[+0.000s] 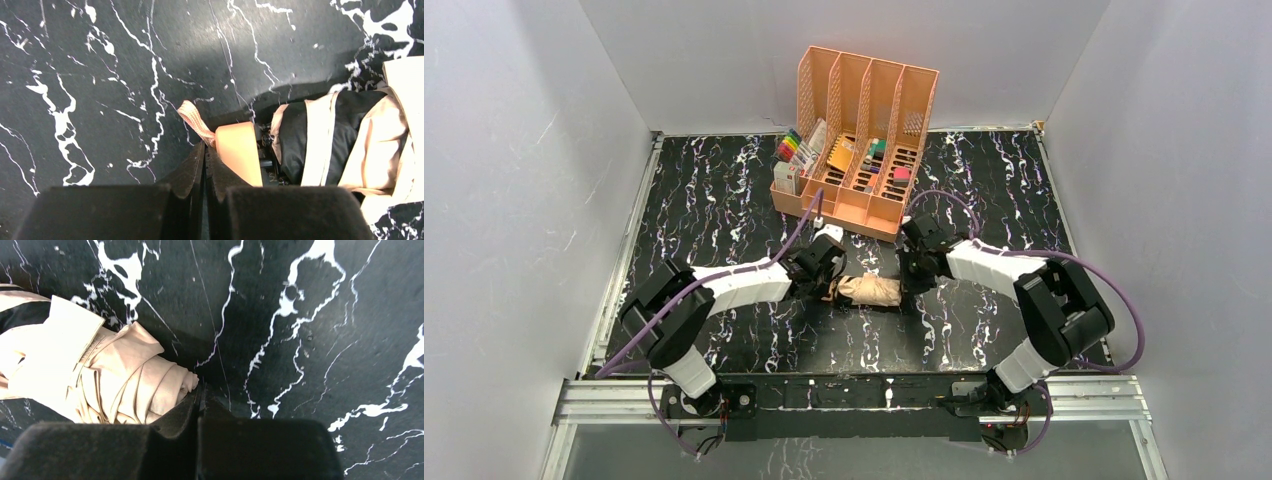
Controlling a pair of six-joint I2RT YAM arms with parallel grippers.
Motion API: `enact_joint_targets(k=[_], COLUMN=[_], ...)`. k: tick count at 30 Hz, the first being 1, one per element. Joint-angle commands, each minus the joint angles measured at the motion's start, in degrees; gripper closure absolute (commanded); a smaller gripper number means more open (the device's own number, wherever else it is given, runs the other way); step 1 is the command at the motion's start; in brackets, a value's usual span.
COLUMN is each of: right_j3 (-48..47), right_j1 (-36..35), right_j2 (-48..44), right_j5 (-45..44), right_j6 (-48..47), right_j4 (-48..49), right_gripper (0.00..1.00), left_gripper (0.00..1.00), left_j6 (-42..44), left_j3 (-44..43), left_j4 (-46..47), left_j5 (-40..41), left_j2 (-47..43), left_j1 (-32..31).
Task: Put away the umbrella
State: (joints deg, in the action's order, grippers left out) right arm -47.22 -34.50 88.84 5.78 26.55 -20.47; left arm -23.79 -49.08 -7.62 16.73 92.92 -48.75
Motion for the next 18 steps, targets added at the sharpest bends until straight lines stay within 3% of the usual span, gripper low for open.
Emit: enact_joint_targets(k=[1, 8, 9, 14, 18], right_j3=[-7.73, -12.11, -11.68, -7.1, -3.98], right_j1=[-2.14, -1.56, -1.55, 0.33, 2.67], right_j2=[1.19, 2.54, 2.1, -4.21, -12.75], right_j5=[5.76, -3.81, -5.06, -11.94, -16.45], right_j6=[2.64, -1.48, -2.13, -4.05, -6.16], right_j4=[15.24, 8.44, 7.61, 5.72, 3.37], right_gripper=[0.95, 0.87, 0.85, 0.66, 0.56], left_gripper=[1.0, 1.0, 0.96, 0.55, 0.28], left_j6=[-1.24, 0.52, 0.78, -0.13, -2.05], left_j3=[-4.48, -5.64, -5.14, -0.4, 3.76], left_j4=[8.0, 3.33, 2.76, -0.17, -3.46], left_j5=[-12.25, -11.21, -10.51, -6.2, -1.4], left_j2=[2.67, 1.76, 1.03, -6.19, -15.49], left_j1=[-0.51, 4.74, 5.23, 8.37, 10.32])
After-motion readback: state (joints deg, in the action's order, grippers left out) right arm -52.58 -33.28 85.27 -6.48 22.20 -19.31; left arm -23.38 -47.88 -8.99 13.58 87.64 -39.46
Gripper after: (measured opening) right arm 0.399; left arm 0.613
